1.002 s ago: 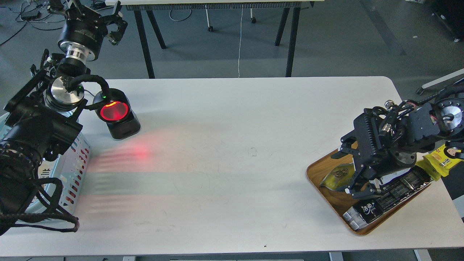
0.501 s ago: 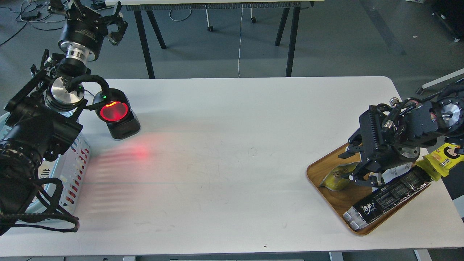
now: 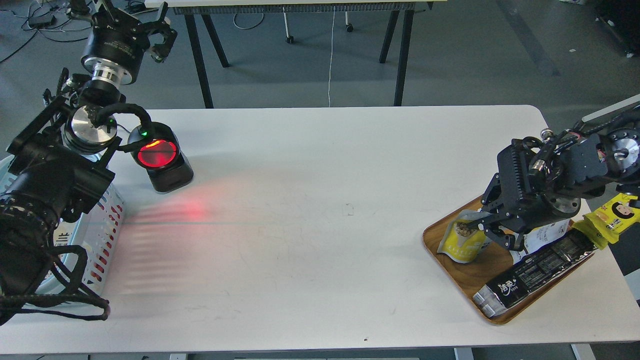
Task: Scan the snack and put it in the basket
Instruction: 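Carry the pouch with the right gripper to the table center and lower it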
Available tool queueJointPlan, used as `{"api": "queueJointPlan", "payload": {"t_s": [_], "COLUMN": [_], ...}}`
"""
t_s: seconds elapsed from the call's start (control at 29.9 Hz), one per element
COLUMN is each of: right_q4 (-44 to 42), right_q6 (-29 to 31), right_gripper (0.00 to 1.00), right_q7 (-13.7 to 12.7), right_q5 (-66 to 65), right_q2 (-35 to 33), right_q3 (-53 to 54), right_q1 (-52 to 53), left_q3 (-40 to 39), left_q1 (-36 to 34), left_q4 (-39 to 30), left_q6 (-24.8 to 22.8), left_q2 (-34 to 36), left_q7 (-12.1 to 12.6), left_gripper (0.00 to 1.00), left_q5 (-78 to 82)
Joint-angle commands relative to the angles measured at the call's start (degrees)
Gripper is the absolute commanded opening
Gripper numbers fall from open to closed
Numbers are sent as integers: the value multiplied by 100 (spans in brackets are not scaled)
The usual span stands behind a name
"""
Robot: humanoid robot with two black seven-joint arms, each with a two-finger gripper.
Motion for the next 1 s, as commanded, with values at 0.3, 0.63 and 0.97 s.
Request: {"api": "queueJointPlan", "payload": {"t_s": [0.3,0.63,0.97], "right_q4": [100,-497,-1499], "right_q6": [480,859,859], "right_gripper": [1,2,2], "right_q7": [0,0,0], "right_q5": [624,1240,1363], "right_q2": [95,1369,2783], "right_q3": [1304,1859,2158], "right_q1": [306,236,-194], "left_q3": [15,15,15], "left_q1": [-15,-23,-6], "left_q4": [0,0,0], "left_q6": [0,0,0], "left_q2": [-45,-63,-63], "left_q7": [0,18,9], "left_gripper": [100,100,100], "left_q5": [8,17,17]}}
